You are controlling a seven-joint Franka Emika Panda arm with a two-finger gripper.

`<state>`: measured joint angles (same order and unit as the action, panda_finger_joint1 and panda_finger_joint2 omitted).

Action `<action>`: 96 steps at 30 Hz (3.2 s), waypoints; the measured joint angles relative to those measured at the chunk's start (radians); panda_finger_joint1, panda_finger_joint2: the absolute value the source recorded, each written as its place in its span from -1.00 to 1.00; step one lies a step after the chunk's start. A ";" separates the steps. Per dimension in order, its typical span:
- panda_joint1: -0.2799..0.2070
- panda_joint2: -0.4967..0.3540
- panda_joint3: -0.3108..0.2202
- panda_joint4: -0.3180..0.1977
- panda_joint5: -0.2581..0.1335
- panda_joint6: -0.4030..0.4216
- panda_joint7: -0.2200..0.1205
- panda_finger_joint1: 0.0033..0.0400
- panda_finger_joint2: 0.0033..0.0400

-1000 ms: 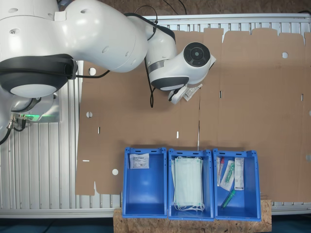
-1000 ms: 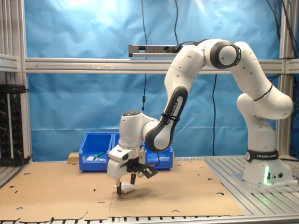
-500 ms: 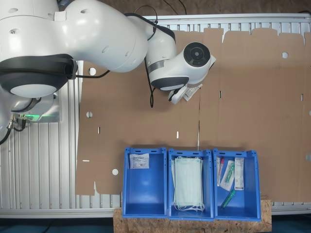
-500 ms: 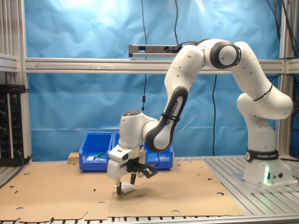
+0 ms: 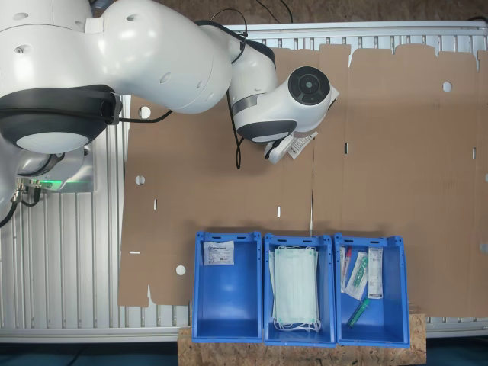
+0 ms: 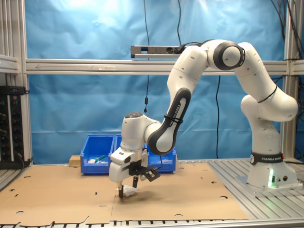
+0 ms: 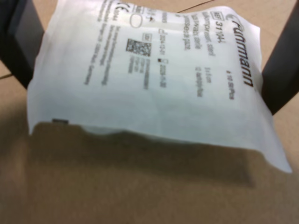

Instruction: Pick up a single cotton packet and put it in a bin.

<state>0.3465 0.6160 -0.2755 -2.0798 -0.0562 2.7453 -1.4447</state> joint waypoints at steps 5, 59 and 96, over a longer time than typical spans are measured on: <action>0.000 0.000 0.000 0.000 0.000 0.000 0.000 1.00 1.00; 0.000 0.000 0.000 0.000 0.000 0.001 0.000 -0.88 -0.88; -0.013 -0.328 0.004 -0.157 0.000 -0.084 0.000 -0.88 -0.88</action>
<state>0.3337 0.2881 -0.2713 -2.2371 -0.0561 2.6615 -1.4447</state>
